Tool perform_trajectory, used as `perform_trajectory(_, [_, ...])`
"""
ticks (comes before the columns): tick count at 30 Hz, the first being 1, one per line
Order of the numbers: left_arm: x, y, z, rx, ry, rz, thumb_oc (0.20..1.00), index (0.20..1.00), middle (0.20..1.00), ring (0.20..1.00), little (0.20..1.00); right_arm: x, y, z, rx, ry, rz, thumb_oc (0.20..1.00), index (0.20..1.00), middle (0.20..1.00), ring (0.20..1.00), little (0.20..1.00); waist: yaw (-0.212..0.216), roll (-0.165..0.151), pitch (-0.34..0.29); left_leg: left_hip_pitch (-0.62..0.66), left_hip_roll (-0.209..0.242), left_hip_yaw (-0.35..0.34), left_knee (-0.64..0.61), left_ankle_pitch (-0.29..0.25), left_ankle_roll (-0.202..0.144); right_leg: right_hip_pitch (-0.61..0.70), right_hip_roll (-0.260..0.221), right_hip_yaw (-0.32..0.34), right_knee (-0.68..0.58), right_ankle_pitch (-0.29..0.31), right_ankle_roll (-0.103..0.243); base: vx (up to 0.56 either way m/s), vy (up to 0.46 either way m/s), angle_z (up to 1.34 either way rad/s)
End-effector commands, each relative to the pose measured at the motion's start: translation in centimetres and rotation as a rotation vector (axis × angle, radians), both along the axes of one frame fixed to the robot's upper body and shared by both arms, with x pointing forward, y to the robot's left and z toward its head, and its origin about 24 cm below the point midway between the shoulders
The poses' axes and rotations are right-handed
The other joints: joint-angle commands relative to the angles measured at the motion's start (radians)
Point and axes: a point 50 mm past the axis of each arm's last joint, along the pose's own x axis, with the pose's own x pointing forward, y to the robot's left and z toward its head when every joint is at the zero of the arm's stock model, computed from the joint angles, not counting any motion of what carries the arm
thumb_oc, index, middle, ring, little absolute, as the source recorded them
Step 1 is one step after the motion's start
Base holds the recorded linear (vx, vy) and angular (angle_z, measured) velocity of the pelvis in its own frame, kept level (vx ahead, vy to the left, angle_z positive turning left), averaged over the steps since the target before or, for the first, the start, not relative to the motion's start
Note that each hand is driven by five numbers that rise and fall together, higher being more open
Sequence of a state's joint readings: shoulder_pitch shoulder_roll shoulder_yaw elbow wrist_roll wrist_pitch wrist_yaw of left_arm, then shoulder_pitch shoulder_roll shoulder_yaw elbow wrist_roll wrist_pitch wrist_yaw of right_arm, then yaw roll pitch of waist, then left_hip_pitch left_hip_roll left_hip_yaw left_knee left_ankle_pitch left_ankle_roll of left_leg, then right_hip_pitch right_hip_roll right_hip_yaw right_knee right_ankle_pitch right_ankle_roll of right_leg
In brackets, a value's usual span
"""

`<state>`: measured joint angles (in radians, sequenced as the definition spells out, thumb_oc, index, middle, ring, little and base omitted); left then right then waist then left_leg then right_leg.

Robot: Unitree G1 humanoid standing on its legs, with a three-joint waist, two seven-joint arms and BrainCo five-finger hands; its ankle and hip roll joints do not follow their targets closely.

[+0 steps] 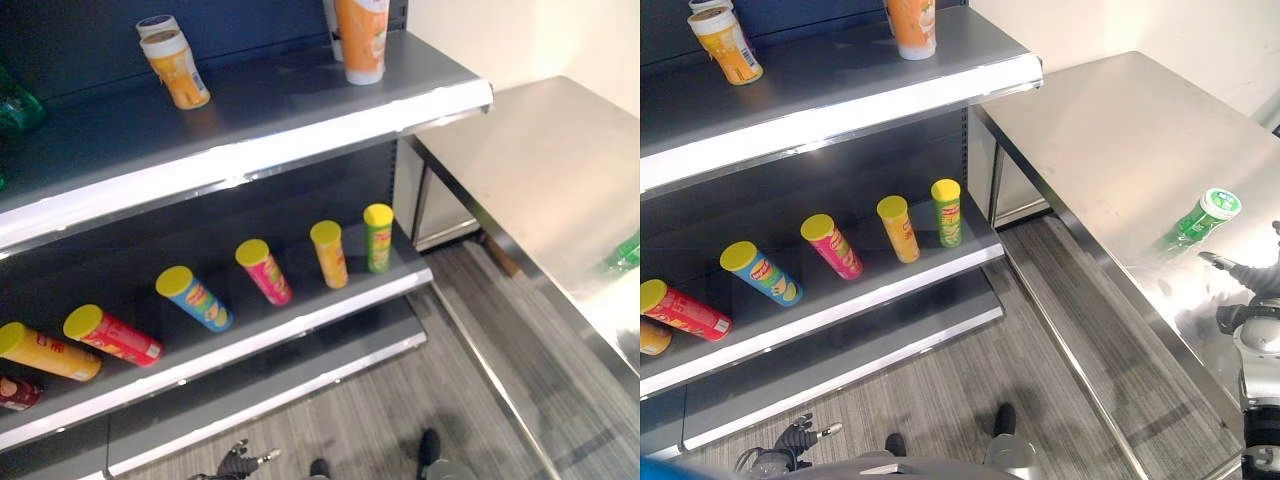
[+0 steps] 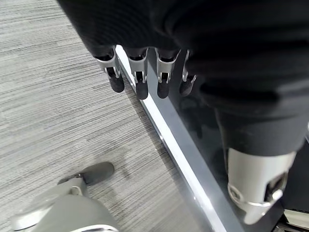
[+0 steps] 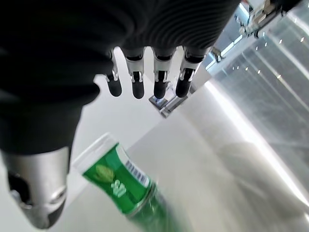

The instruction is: Put the goods on the table back onto the shelves and tidy them up.

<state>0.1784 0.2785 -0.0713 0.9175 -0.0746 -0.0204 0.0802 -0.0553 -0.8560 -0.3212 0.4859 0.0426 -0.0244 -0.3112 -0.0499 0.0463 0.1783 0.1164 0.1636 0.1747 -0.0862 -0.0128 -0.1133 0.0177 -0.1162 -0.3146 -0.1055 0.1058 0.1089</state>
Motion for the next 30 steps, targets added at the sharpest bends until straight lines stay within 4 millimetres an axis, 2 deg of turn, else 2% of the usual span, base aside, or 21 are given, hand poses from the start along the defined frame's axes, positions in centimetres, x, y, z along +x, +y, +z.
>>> perform_trajectory(1, [1.3,2.1,0.8,0.077,-0.036,-0.003,1.000,1.000,1.000,1.000,1.000,0.9,-0.4,3.7,-0.124,-0.090,-0.018,1.000,1.000,1.000,1.000,1.000,0.018,-0.059,0.007,-0.039,0.011,-0.050,0.007,0.007,-0.054,0.063,-0.033,-0.028,0.022,-0.151,0.058,0.00,-0.012,0.04])
perform_trajectory(6, [0.9,2.1,0.7,0.078,-0.019,-0.005,1.000,1.000,1.000,1.000,1.000,0.9,-0.9,3.6,-0.099,-0.095,-0.045,1.000,1.000,1.000,1.000,1.000,0.022,-0.054,0.011,-0.041,0.012,-0.056,0.007,0.009,-0.055,0.064,-0.032,-0.032,0.020,-0.152,0.058,0.01,-0.016,0.04])
perform_trajectory(16, [1.0,2.2,0.9,0.071,-0.032,-0.016,1.000,1.000,1.000,1.000,1.000,3.1,-0.7,4.4,-0.037,-0.124,-0.016,1.000,1.000,1.000,1.000,1.000,0.037,-0.044,0.024,-0.060,0.009,-0.060,0.006,0.018,-0.056,0.042,-0.032,-0.026,0.018,-0.149,0.060,0.00,-0.006,0.01])
perform_trajectory(30, [0.6,2.2,0.8,0.069,-0.028,-0.012,1.000,1.000,1.000,1.000,1.000,3.8,-1.0,5.5,-0.055,-0.147,-0.049,1.000,1.000,1.000,1.000,1.000,0.050,-0.025,0.036,-0.080,0.006,-0.081,0.004,0.027,-0.058,0.034,-0.031,-0.033,0.018,-0.155,0.058,0.00,-0.006,0.01])
